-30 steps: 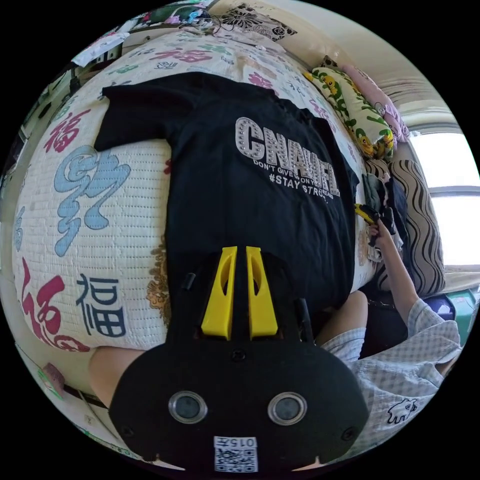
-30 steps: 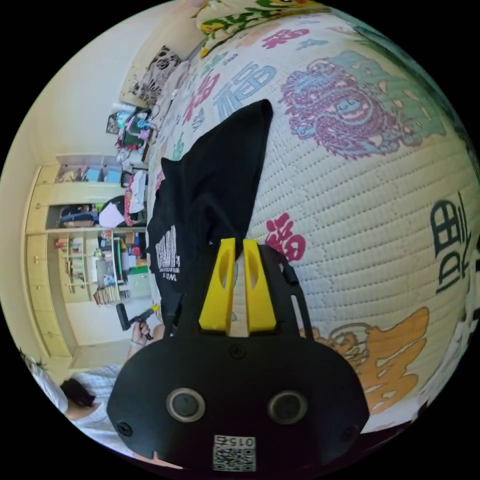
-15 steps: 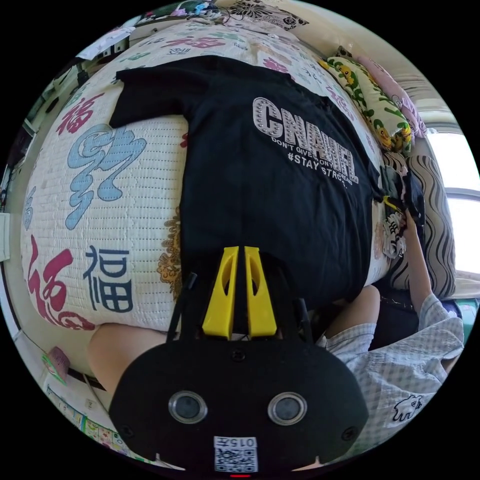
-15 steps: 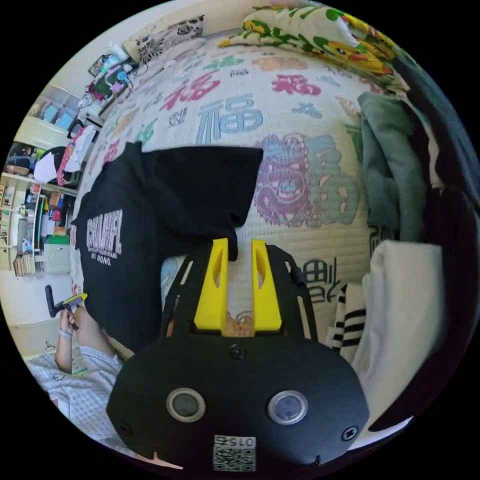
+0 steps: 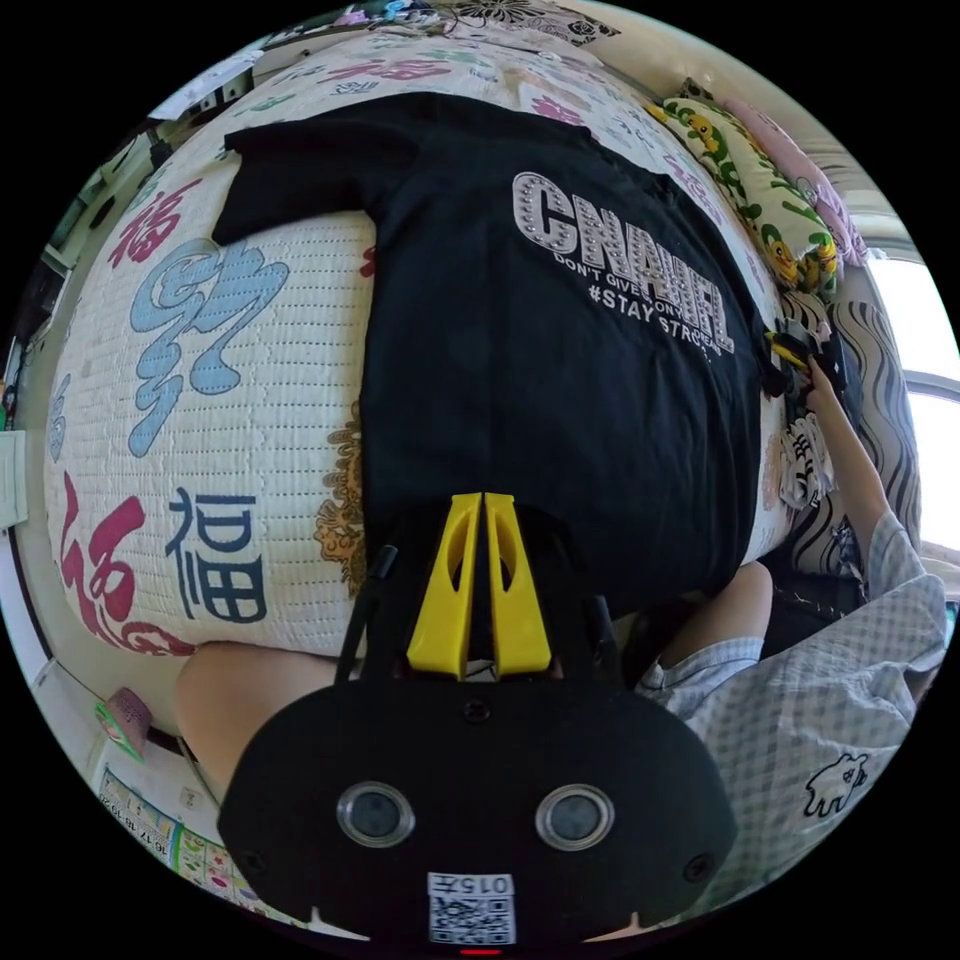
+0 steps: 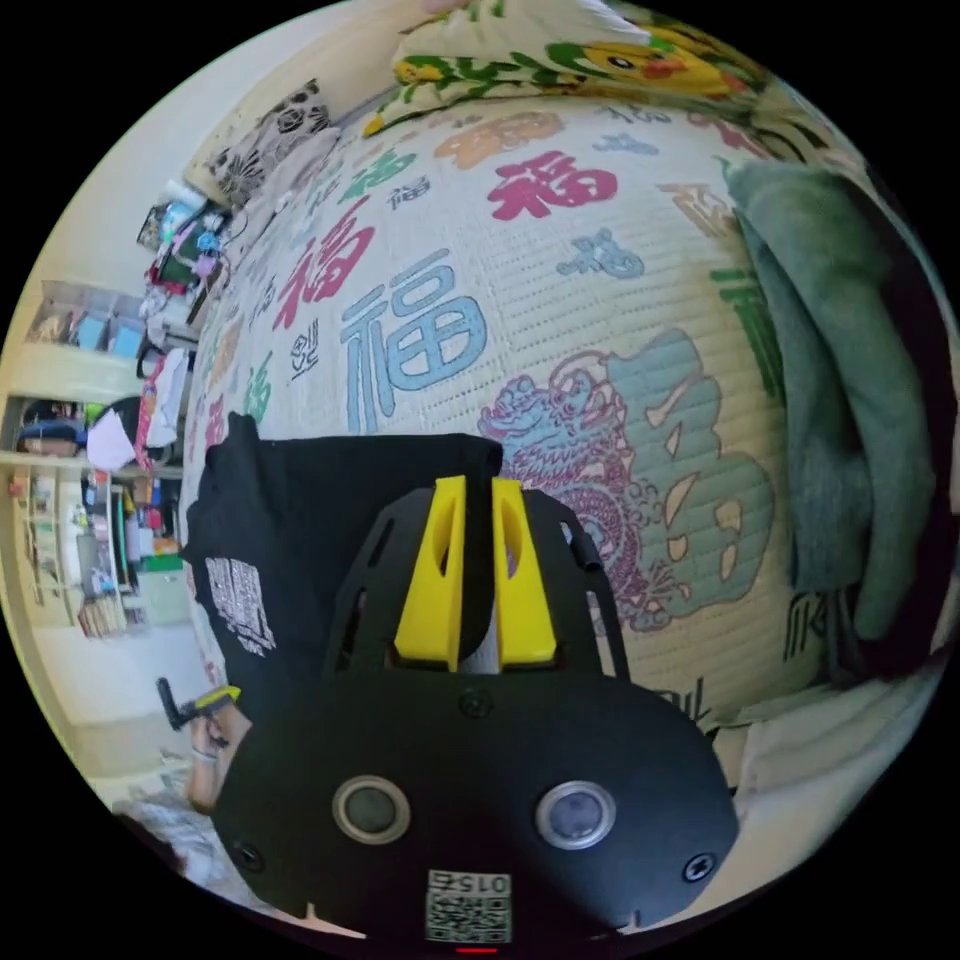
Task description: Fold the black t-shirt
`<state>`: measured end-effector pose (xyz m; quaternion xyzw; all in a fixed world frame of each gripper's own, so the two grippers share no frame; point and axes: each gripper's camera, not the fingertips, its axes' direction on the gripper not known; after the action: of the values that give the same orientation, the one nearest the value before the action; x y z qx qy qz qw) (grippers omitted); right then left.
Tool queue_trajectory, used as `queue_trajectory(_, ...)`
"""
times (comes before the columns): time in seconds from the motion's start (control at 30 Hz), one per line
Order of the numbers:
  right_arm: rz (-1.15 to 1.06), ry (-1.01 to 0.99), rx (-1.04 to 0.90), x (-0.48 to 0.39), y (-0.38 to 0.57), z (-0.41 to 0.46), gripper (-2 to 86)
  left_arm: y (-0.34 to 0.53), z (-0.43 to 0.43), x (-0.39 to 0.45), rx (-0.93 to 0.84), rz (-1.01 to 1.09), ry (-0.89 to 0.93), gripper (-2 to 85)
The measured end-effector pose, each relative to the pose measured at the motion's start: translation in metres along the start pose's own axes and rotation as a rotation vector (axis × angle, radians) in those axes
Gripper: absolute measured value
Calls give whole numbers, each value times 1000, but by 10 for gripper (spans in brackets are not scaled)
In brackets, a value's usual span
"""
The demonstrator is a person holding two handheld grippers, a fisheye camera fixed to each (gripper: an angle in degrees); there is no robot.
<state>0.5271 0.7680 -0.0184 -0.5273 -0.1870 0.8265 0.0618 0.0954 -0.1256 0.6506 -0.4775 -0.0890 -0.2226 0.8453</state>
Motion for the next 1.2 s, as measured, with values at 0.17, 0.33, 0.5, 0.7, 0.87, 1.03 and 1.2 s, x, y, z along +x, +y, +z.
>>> queue_trajectory(0.17,53,33,129,9,6,-14,4,1,1,12,-1,15,-47,-5)
queue_trajectory(0.33,142,216,156,5,17,-6,-1,11,4,26,-8,24,-71,-4)
queue_trajectory(0.5,-19,223,185,-19,63,-15,3,25,0,30,20,-14,-53,4)
queue_trajectory(0.7,-382,20,118,-79,223,-15,30,50,-11,29,21,-64,-58,70)
queue_trajectory(0.87,-329,5,-80,-75,341,31,70,62,5,32,-77,-53,-91,91)
queue_trajectory(1.03,-200,-12,-271,-54,379,88,71,55,40,43,-180,-13,-61,65)
queue_trajectory(1.2,-247,-9,-365,-59,377,105,10,61,41,56,-200,40,-23,4)
